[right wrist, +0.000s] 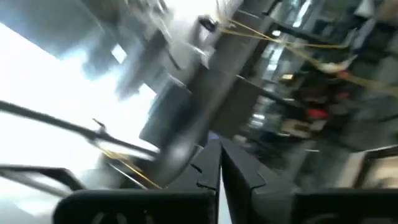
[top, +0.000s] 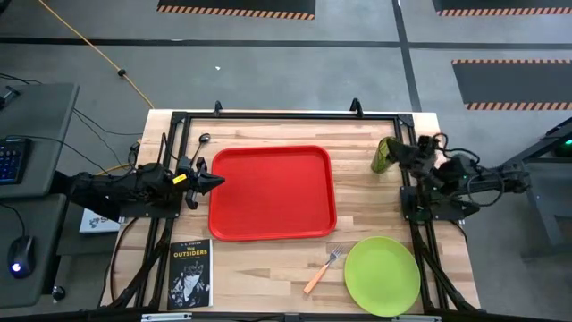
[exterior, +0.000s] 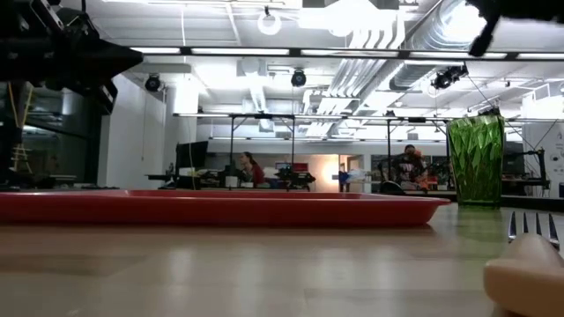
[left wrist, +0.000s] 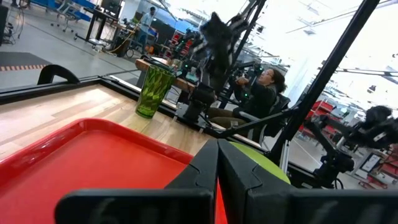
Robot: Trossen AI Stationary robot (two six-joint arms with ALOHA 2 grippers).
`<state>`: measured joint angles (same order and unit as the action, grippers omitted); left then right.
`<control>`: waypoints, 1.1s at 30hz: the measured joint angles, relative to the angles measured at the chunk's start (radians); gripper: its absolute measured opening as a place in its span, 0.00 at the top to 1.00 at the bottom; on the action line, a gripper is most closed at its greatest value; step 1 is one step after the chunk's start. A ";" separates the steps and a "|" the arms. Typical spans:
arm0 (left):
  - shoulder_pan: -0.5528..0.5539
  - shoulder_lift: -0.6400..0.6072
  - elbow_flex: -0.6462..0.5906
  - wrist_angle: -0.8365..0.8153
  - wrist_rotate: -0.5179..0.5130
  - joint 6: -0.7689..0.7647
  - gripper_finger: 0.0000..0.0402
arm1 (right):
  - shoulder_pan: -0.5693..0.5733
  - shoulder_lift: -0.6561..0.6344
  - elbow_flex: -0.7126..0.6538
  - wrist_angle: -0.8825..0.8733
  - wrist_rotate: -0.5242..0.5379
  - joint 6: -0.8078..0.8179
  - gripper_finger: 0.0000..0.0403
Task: Pick and place plate/cup/fork/spoon on tray
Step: Put the green cup to the top right side of the red tray
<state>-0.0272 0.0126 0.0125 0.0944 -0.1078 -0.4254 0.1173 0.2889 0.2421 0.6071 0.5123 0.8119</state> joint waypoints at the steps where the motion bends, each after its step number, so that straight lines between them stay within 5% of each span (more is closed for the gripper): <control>1: 0.000 0.000 0.000 0.000 0.000 0.000 1.00 | 0.000 0.050 0.054 -0.063 0.007 -0.035 0.94; 7: 0.000 0.000 0.000 0.000 0.000 0.000 1.00 | -0.049 0.323 0.506 -0.794 0.185 -0.076 0.64; 11: 0.000 0.000 0.000 0.000 0.000 0.000 1.00 | -0.153 0.497 0.799 -1.476 0.291 0.191 0.40; 14: 0.000 0.000 0.000 0.000 0.000 0.000 1.00 | -0.236 0.619 0.936 -1.919 0.224 0.468 0.27; 17: 0.000 0.000 0.000 0.000 0.000 0.001 1.00 | -0.283 0.710 0.970 -2.180 0.143 0.676 0.21; 24: 0.000 0.000 0.000 0.002 0.000 0.000 1.00 | -0.372 0.760 0.807 -2.113 0.028 0.795 0.20; 33: 0.000 0.000 0.000 0.000 -0.003 0.000 1.00 | -0.428 0.760 0.641 -2.076 0.038 0.978 0.20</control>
<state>-0.0271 0.0128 0.0128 0.0944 -0.1104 -0.4249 -0.3107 1.0485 0.8829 -1.4692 0.5499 1.7895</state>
